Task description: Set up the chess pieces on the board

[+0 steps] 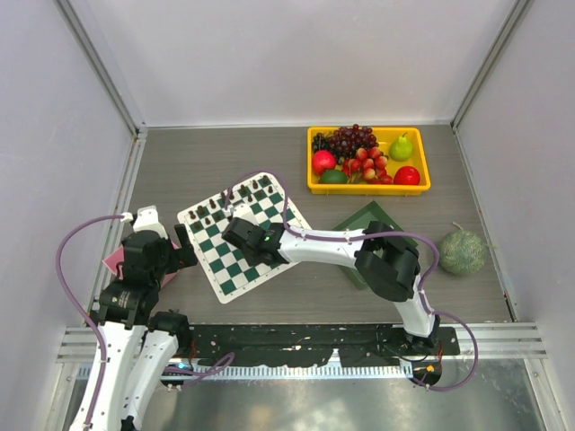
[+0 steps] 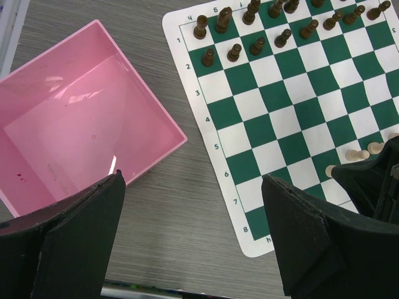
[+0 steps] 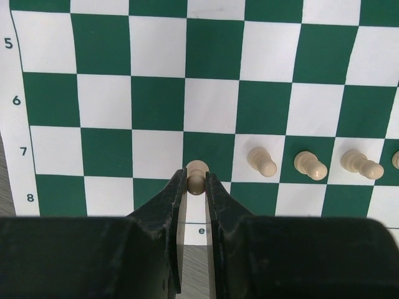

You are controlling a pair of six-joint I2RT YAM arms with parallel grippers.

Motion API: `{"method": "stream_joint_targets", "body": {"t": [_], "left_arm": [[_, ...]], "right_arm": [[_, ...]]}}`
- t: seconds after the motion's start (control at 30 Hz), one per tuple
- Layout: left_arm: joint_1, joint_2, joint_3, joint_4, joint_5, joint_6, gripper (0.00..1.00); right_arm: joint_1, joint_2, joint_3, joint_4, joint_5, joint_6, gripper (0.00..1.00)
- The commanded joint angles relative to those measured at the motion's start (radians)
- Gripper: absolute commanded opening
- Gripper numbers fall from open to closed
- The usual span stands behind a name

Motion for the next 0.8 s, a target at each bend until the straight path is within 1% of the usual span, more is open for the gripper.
{"method": "stream_joint_targets", "body": {"t": [0.0, 0.47, 0.53, 0.6, 0.67, 0.73, 0.77], "left_arm": [[0.004, -0.007, 0.024, 0.034, 0.0, -0.004, 0.99], [0.006, -0.006, 0.026, 0.036, 0.005, -0.002, 0.99], [0.006, -0.007, 0.026, 0.038, 0.005, 0.0, 0.99], [0.006, -0.006, 0.026, 0.038, 0.005, -0.002, 0.99], [0.006, -0.006, 0.023, 0.038, 0.005, -0.002, 0.99], [0.006, -0.004, 0.023, 0.038, 0.003, -0.002, 0.99], [0.006, -0.004, 0.024, 0.036, 0.003, -0.002, 0.99]], "right_arm": [[-0.009, 0.004, 0.034, 0.005, 0.035, -0.006, 0.11], [-0.012, 0.042, 0.032, 0.038, 0.048, 0.002, 0.12], [-0.012, 0.046, 0.031, 0.038, 0.043, 0.0, 0.14], [-0.012, 0.039, 0.028, 0.039, 0.035, 0.002, 0.17], [-0.012, 0.029, 0.024, 0.039, 0.037, 0.005, 0.23], [-0.012, 0.013, 0.021, 0.041, 0.037, 0.0, 0.31], [-0.012, 0.006, 0.02, 0.041, 0.037, -0.001, 0.39]]}}
